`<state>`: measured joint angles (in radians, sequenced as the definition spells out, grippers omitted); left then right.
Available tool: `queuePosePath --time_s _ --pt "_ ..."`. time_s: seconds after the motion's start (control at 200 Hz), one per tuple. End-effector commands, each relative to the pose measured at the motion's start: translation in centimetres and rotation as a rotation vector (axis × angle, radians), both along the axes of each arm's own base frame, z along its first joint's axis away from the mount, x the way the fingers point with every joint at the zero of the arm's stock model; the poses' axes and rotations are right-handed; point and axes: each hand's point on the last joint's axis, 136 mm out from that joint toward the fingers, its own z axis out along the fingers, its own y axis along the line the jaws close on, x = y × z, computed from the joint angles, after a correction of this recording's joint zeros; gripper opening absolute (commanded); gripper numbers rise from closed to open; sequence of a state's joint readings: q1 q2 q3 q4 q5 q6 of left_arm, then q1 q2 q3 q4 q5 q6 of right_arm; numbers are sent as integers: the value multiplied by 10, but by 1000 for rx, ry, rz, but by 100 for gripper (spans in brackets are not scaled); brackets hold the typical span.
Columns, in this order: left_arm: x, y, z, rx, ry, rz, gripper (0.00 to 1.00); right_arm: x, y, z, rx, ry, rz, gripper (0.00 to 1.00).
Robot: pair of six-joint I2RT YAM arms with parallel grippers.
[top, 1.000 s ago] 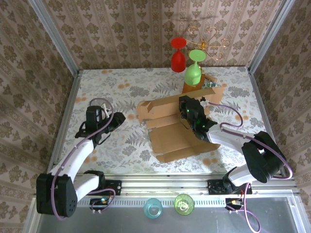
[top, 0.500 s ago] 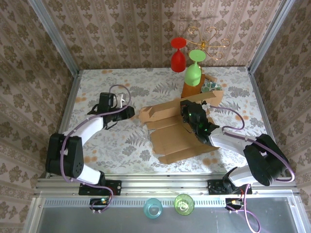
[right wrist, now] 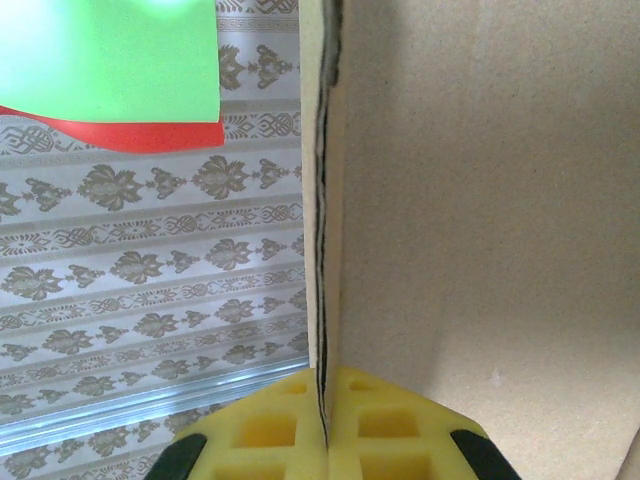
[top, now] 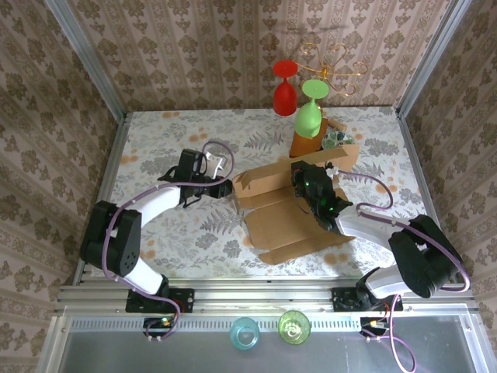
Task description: Fold the paper box
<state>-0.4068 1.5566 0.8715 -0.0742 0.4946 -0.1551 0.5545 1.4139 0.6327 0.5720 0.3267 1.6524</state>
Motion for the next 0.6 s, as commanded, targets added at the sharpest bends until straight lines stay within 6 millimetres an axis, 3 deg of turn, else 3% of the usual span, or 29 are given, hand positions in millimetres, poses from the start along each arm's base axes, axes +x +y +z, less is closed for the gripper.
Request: queuePosePath --time_s 0.0,0.155,0.175,0.375,0.595 --pt "-15 -12 9 -25 -43 -74 28 -5 0 -22 -31 58 19 0" --pt "-23 -11 9 -15 -61 -89 29 -3 -1 -19 -28 54 19 0" --pt "-31 -19 10 -17 -65 -117 29 -3 -1 -20 -28 54 19 0" --pt "-45 -30 13 -47 -78 -167 34 -3 -1 -20 -22 55 26 0" --pt "-51 -33 16 -53 -94 -163 35 0 -5 -13 -16 24 19 0"
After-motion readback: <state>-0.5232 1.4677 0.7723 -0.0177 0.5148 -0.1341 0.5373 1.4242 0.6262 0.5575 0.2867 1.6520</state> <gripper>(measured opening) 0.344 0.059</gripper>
